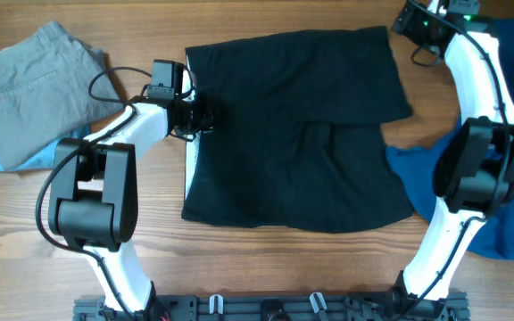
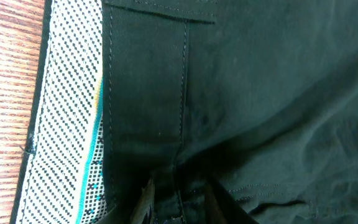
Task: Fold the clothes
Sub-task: 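Release the trousers and move both grippers to the near edge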
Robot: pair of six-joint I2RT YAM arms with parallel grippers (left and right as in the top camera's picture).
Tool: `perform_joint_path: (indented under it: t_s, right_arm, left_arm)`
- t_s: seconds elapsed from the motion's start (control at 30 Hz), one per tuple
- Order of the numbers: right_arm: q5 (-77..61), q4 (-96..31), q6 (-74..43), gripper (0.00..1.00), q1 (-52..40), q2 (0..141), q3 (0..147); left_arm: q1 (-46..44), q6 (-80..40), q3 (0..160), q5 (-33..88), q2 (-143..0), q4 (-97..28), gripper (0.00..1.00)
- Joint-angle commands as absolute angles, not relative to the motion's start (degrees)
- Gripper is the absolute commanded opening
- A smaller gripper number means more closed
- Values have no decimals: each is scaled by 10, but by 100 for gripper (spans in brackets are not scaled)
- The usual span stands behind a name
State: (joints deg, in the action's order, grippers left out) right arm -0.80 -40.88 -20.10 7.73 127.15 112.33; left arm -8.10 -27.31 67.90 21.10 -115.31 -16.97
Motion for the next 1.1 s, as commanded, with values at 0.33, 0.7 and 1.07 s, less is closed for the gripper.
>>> perform_joint_path:
  t_s: [0.33, 0.7, 1.07]
  right_arm:
    - [-48, -773, -228, 100, 80, 1163, 1116]
    - [-93, -759, -242, 100, 80, 921, 865]
    - [-175, -667, -321, 100, 80, 755, 549]
  left_arm:
    - [-49, -242, 651, 140, -1000, -344, 72]
    - [-43, -288, 649, 140, -935, -600, 83]
    - [-43, -555, 558, 178, -890, -723, 100]
